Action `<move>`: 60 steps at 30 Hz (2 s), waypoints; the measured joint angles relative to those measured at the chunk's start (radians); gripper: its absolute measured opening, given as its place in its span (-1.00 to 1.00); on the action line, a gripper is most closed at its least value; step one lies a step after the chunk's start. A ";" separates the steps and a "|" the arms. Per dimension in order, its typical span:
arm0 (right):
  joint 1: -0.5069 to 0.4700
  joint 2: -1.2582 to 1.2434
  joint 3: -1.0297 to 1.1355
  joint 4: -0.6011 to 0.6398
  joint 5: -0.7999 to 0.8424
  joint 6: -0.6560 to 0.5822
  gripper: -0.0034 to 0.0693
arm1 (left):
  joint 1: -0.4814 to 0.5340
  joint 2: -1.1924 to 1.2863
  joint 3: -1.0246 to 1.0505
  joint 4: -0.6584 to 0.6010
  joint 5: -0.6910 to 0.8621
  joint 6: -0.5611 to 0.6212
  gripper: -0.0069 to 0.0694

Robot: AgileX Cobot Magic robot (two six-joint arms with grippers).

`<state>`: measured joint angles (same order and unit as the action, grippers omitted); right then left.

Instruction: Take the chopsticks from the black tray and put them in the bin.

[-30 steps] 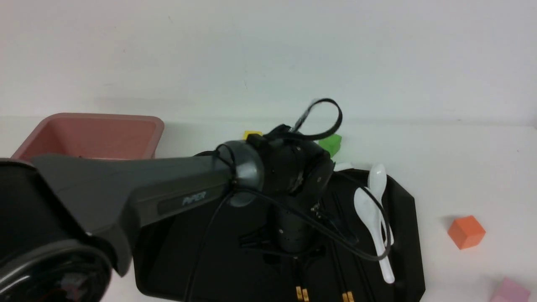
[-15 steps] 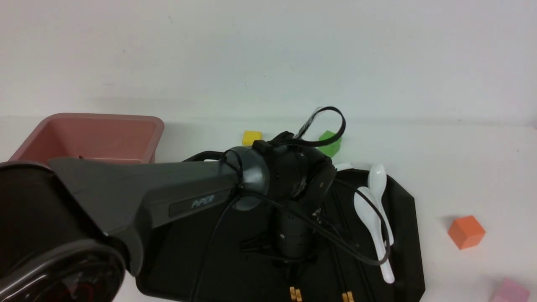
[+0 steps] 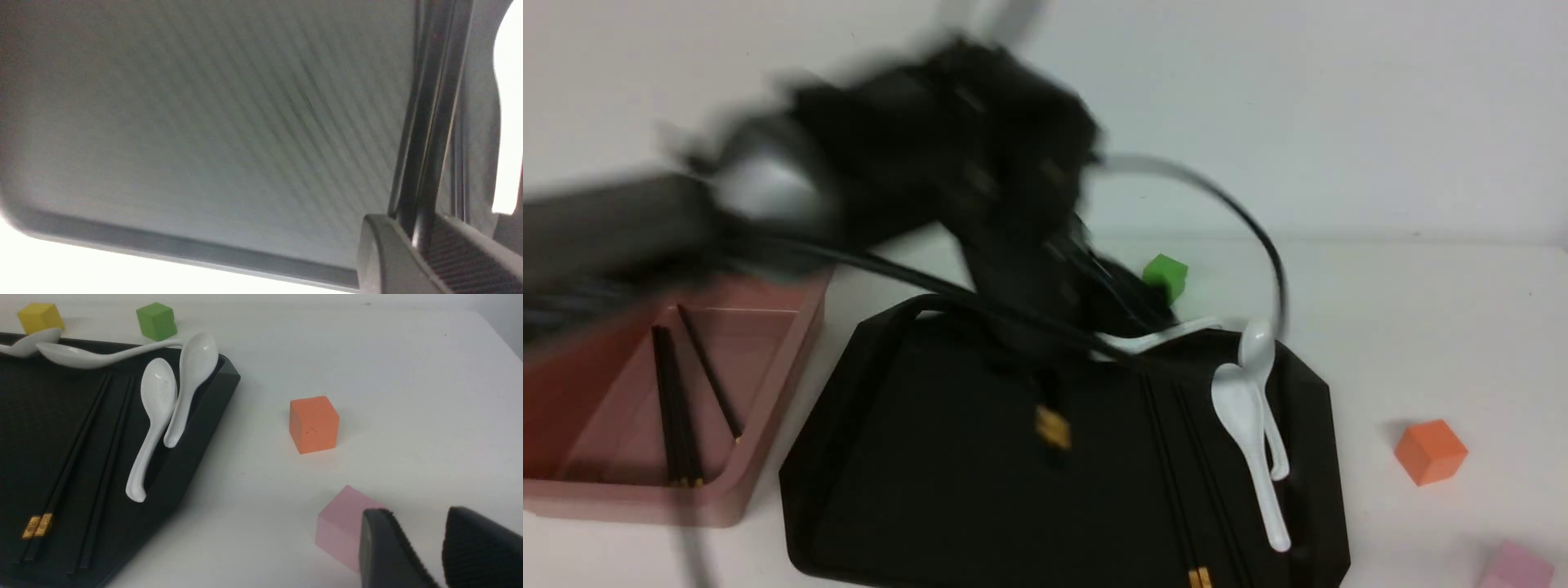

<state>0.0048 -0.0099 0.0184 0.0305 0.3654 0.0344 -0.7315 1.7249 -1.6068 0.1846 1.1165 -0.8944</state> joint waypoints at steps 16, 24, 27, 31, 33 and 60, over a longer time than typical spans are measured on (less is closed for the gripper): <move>0.000 0.000 0.000 -0.001 0.000 0.000 -0.25 | 0.694 -0.246 0.216 -0.140 0.064 0.387 -0.52; 0.000 0.000 0.000 -0.001 0.000 0.000 -0.25 | 0.821 -0.041 0.224 -0.215 -0.085 0.499 -0.52; 0.000 0.000 0.000 -0.001 0.000 0.000 -0.25 | 0.824 0.028 0.224 -0.192 -0.134 0.503 -0.50; 0.000 0.000 0.000 -0.001 0.000 0.000 -0.25 | 0.824 0.081 0.224 -0.185 -0.167 0.502 -0.41; 0.000 0.000 0.000 -0.001 0.000 0.000 -0.25 | 0.824 0.100 0.224 -0.185 -0.165 0.486 -0.26; 0.000 0.000 0.000 -0.001 0.000 0.000 -0.25 | 0.825 -0.605 0.430 -0.347 -0.007 0.737 -0.85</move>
<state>0.0048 -0.0099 0.0184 0.0297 0.3654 0.0344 0.0931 1.1198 -1.1770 -0.1626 1.1098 -0.1572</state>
